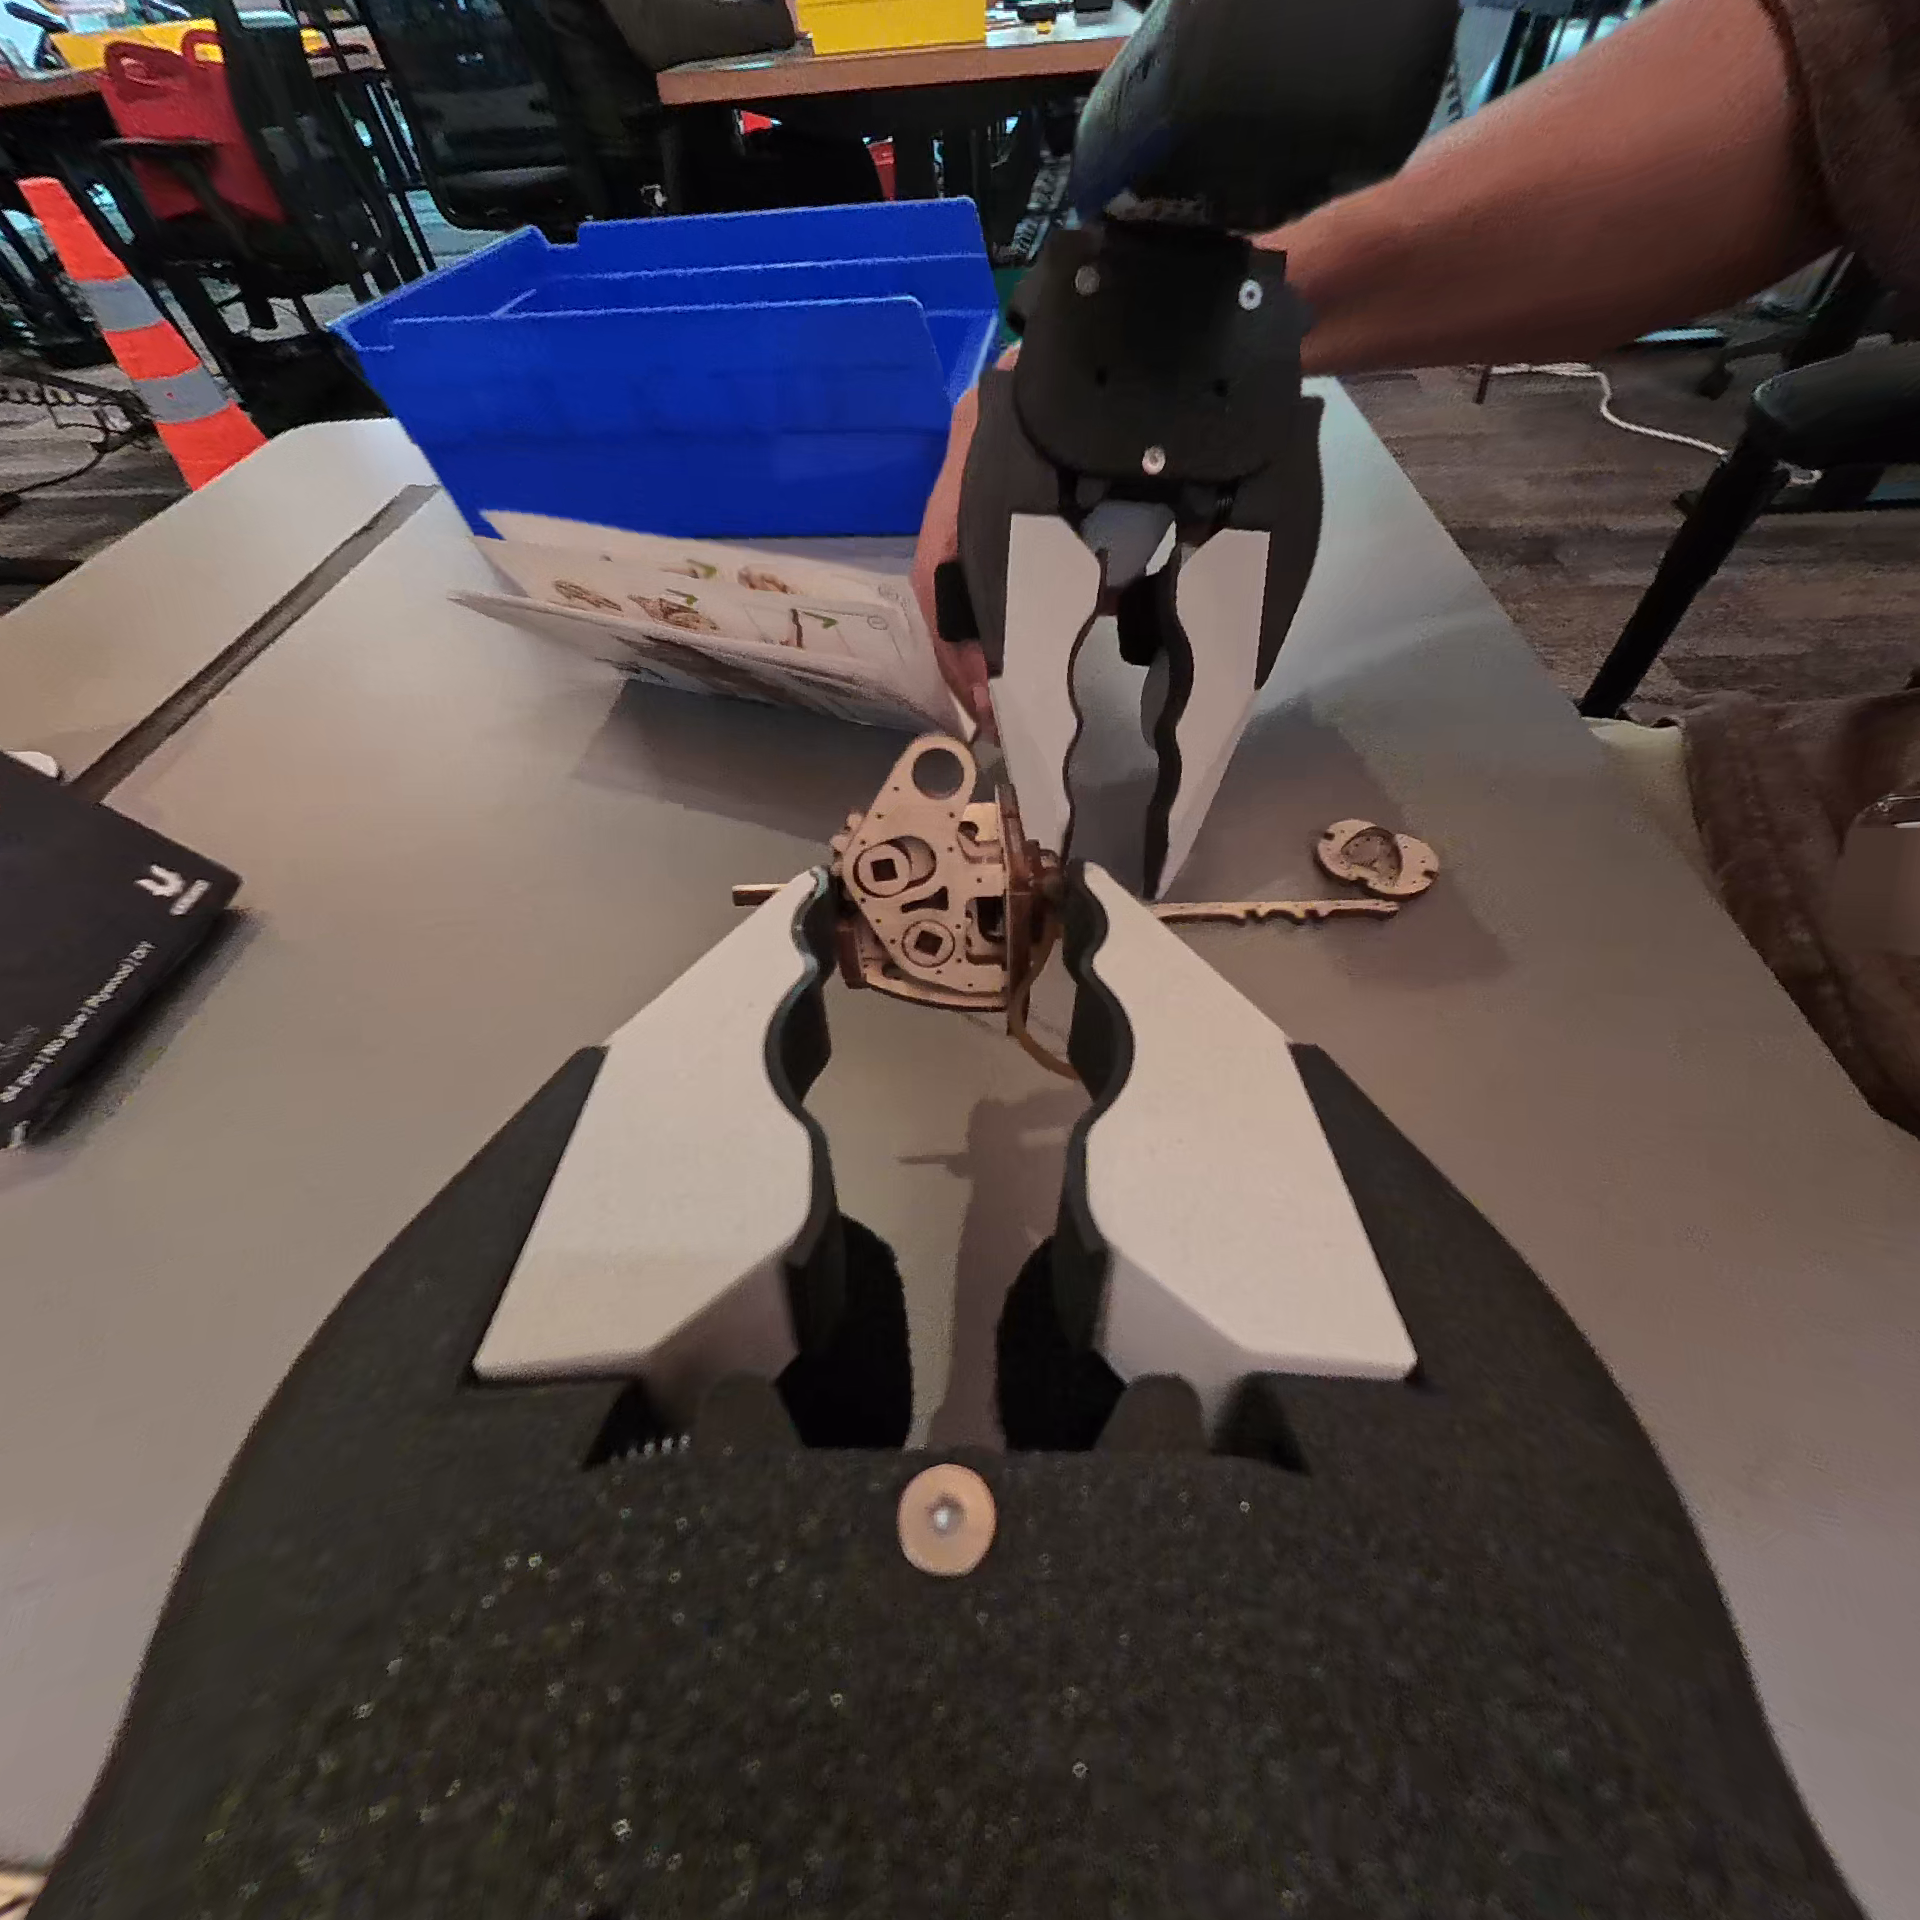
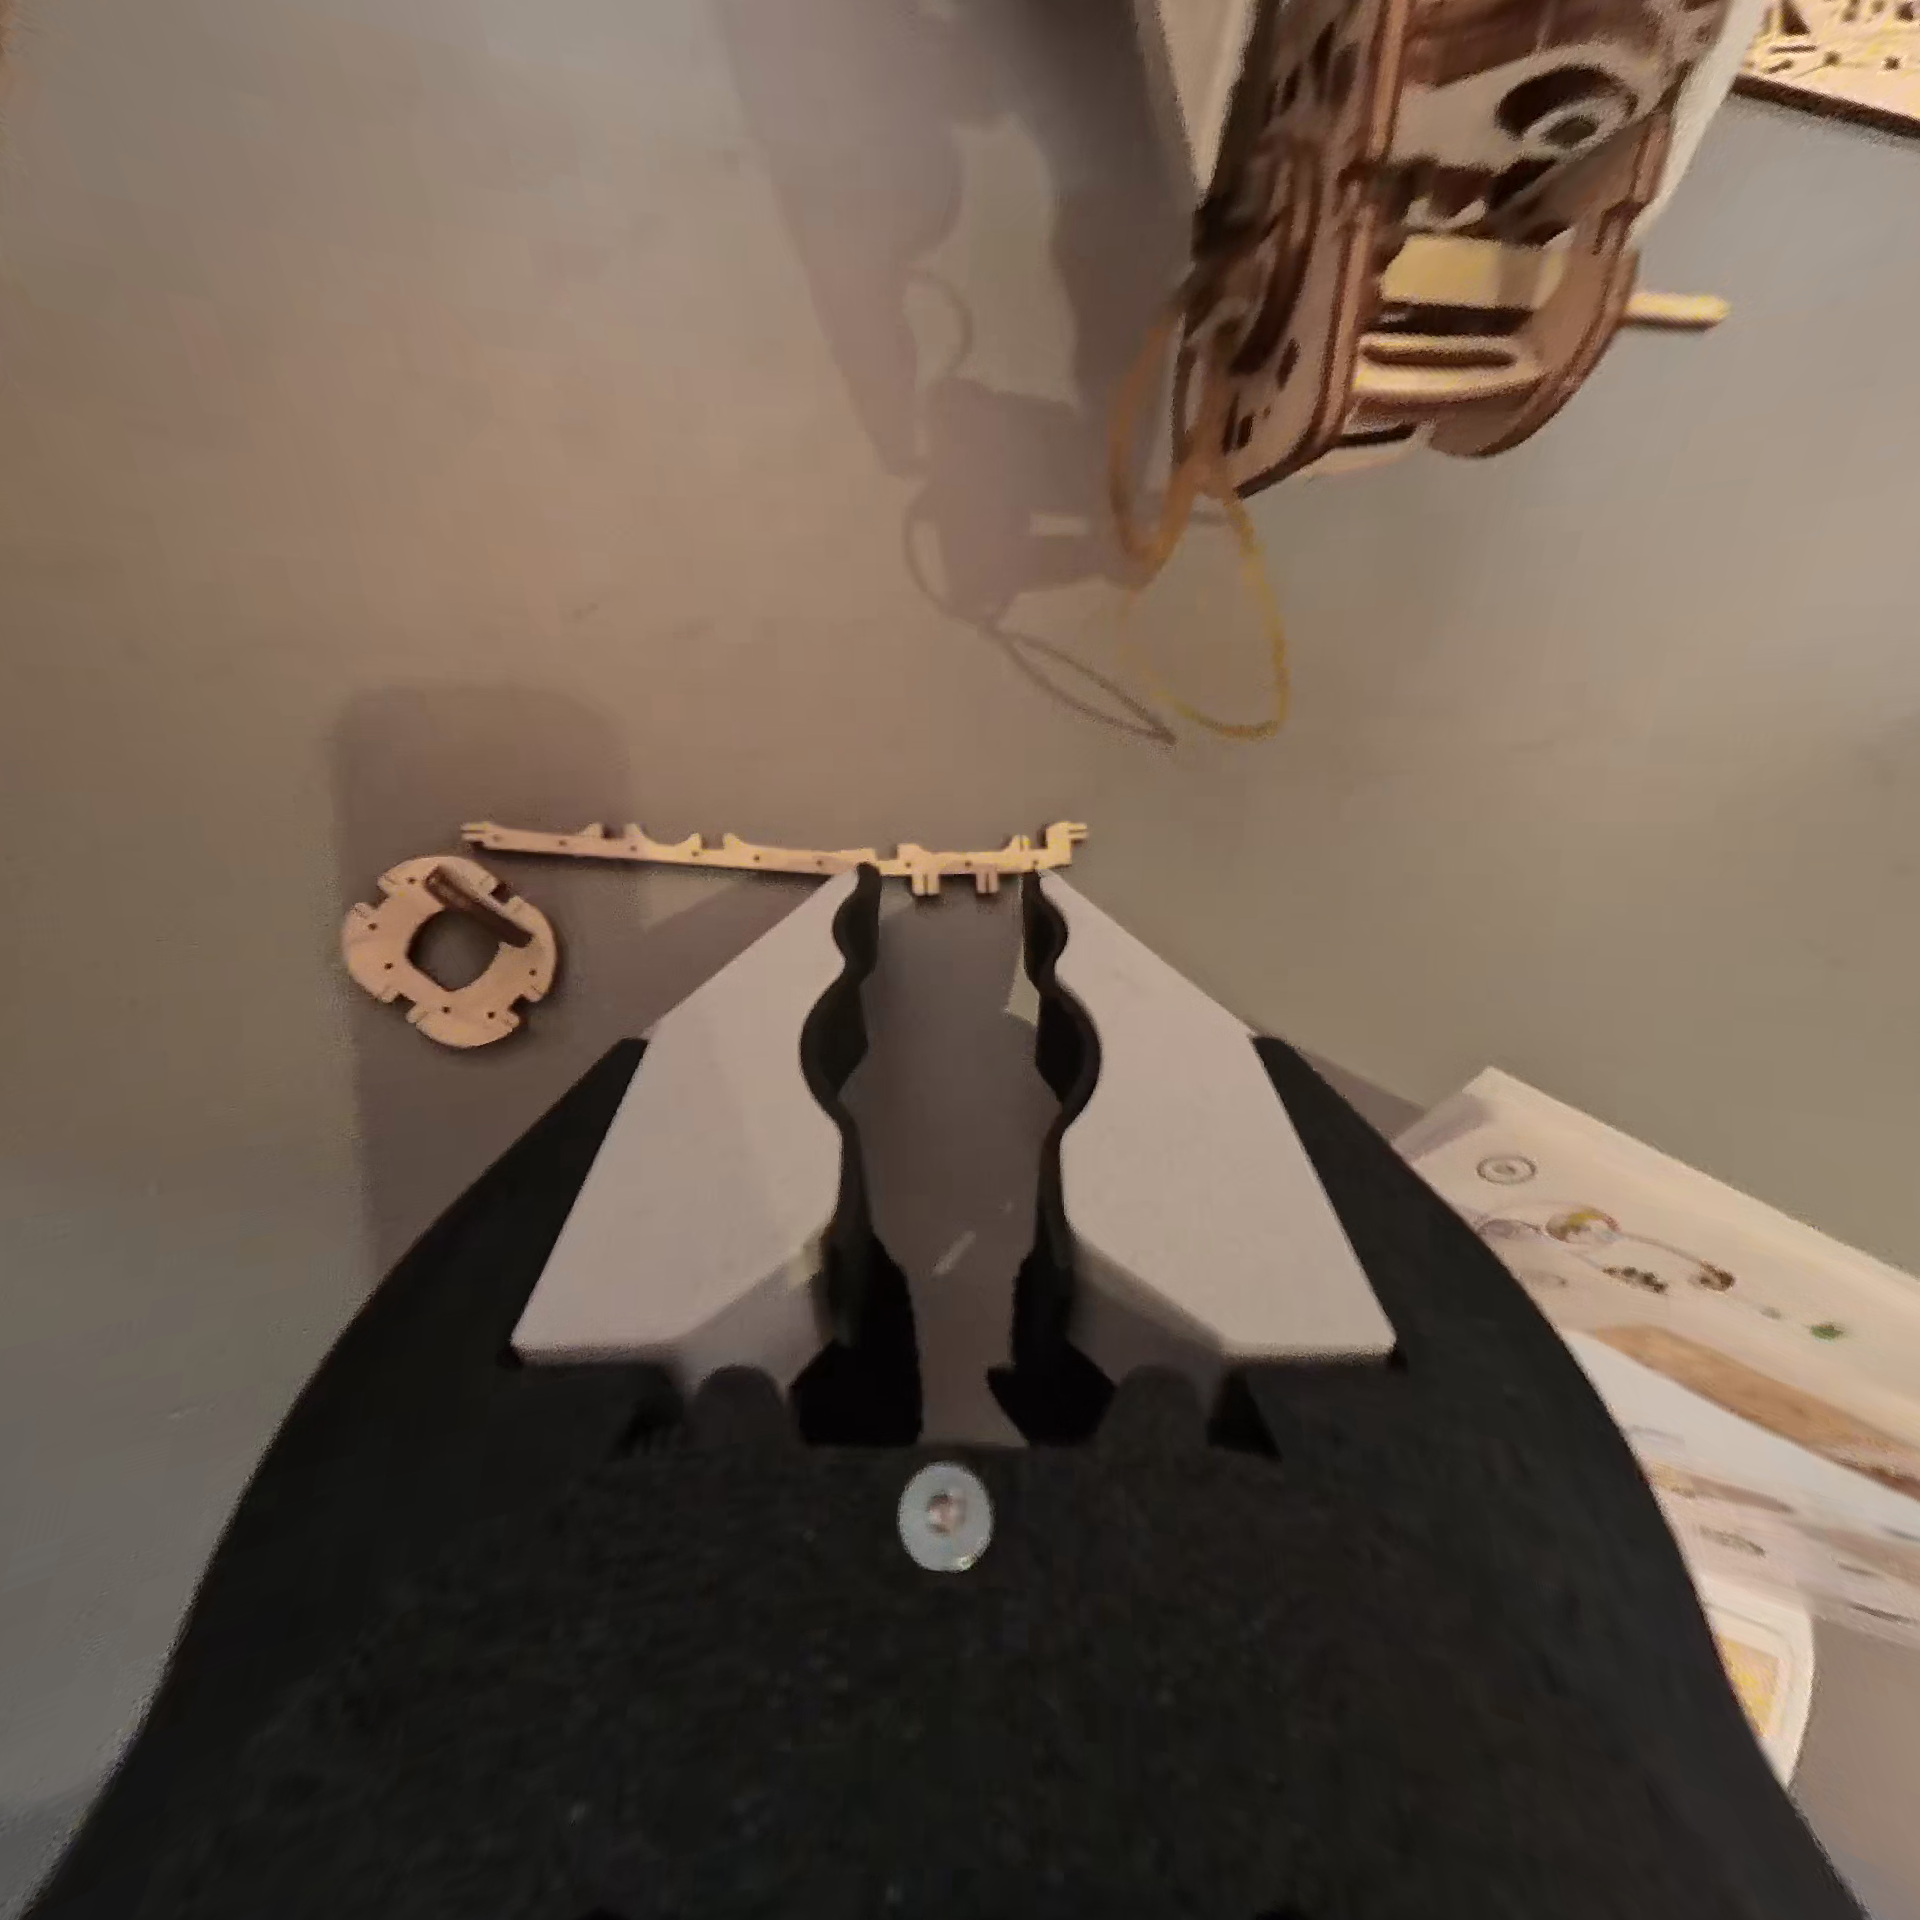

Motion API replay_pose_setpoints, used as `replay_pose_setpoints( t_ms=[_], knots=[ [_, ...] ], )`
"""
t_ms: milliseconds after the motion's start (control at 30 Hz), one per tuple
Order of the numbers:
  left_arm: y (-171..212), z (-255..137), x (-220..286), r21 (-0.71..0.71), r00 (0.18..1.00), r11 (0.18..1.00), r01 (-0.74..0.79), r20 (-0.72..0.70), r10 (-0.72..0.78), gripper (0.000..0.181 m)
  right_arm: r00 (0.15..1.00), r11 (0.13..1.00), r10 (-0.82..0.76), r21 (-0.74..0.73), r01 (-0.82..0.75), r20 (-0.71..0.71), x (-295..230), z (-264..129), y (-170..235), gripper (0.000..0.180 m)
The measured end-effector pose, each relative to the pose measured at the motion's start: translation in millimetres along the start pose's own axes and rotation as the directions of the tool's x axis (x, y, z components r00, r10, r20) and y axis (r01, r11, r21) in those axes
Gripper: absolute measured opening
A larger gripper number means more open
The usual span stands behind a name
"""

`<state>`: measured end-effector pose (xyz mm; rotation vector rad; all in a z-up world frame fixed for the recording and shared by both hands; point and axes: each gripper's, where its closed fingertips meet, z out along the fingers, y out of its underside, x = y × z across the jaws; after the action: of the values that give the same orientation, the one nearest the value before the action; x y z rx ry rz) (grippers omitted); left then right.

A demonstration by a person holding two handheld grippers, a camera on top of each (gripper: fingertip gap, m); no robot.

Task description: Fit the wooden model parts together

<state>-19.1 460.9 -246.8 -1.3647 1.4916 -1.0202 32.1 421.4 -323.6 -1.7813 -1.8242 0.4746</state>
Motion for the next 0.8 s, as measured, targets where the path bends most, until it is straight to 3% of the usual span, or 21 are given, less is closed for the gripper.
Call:
replay_pose_setpoints(
  t_ms=[433, 800],
  knots=[
    [7.2, 1.9, 2.7, -0.027, 1.0, 1.0, -0.001, -0.025, 0.0, 0.041, 0.99, 0.994, -0.08, 0.086, 0.07, 0.119, -1.0, 6.9, -4.4, 0.019],
    [6.5, -2.1, -2.5, -0.012, 1.0, 1.0, 0.018, -0.02, -0.019, 0.041, 0.972, 0.996, -0.055, 0.075, 0.039, 0.23, -1.7, 5.9, -5.2, 0.029]
  ],
)
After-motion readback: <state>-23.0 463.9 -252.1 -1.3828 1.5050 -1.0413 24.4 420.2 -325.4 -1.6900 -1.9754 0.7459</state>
